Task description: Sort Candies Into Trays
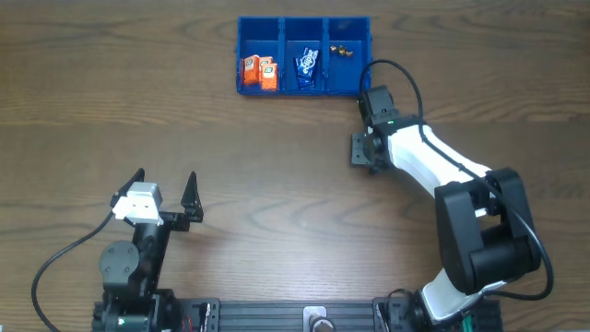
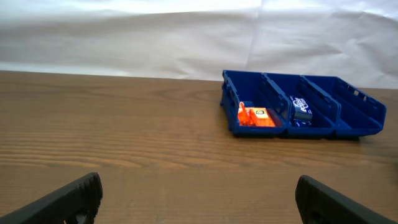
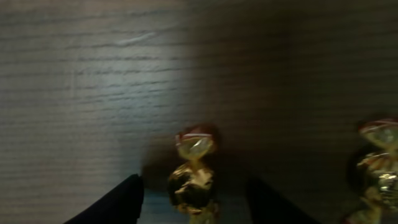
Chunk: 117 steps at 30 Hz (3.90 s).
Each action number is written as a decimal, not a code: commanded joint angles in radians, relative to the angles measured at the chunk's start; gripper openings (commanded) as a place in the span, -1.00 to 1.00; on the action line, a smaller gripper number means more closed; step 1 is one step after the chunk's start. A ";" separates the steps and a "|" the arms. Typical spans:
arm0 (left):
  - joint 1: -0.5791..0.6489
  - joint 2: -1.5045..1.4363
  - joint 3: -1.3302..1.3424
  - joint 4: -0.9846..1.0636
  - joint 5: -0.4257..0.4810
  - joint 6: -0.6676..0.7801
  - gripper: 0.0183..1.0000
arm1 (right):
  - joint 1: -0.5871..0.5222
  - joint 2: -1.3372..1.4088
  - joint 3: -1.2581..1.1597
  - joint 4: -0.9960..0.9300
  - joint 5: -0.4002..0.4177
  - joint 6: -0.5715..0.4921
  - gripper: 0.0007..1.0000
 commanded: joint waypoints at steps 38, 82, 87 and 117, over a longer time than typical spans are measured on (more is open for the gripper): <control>0.003 -0.007 -0.019 -0.034 0.019 0.003 1.00 | -0.005 0.040 -0.002 0.031 0.018 0.012 -0.34; 0.003 -0.007 -0.019 -0.034 0.019 0.003 1.00 | 0.034 0.328 0.906 -0.107 0.154 -0.068 -0.74; 0.003 -0.007 -0.019 -0.034 0.019 0.003 0.99 | 0.034 0.330 0.906 -0.109 0.154 -0.072 -0.59; 0.003 -0.007 -0.019 -0.034 0.019 0.003 1.00 | -0.224 -0.232 0.063 -0.101 -0.101 -0.251 0.35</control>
